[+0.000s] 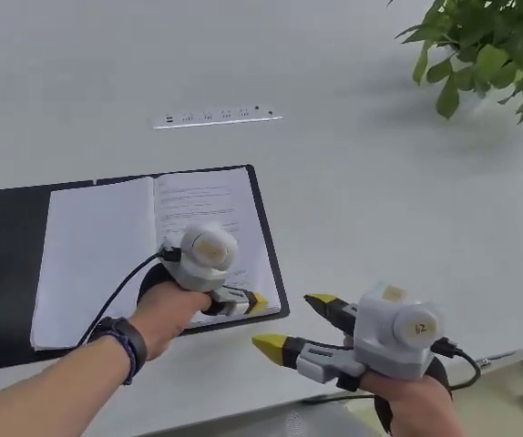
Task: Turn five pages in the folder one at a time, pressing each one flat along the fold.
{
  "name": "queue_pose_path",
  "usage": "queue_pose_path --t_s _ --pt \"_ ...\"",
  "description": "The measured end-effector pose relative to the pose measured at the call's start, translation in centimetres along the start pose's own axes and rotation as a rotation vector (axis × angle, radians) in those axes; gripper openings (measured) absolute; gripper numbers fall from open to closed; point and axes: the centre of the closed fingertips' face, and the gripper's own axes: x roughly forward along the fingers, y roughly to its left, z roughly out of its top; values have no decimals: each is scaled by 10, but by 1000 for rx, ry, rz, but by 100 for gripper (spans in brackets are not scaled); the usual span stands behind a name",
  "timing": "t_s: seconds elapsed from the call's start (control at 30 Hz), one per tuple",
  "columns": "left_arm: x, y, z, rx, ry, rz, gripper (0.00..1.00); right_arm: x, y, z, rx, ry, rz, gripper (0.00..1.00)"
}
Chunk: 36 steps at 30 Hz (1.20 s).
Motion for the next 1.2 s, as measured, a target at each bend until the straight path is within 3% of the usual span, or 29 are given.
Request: queue_pose_path --t_s 0.17,0.27,0.57,0.93,1.13,1.2 --pt "3 5 -8 16 8 25 67 -1 -2 -1 2 3 -1 66" --pt "3 9 -12 108 25 52 63 -1 -4 -2 10 4 -2 66" --pt "2 10 -12 102 9 50 61 4 -2 -3 6 19 11 65" --pt "1 20 -10 87 -2 59 48 11 2 -3 2 22 31 63" --pt "0 23 -9 73 -12 62 46 15 1 0 4 14 37 61" --pt "0 24 -9 67 -17 60 45 17 1 6 41 -11 49 60"
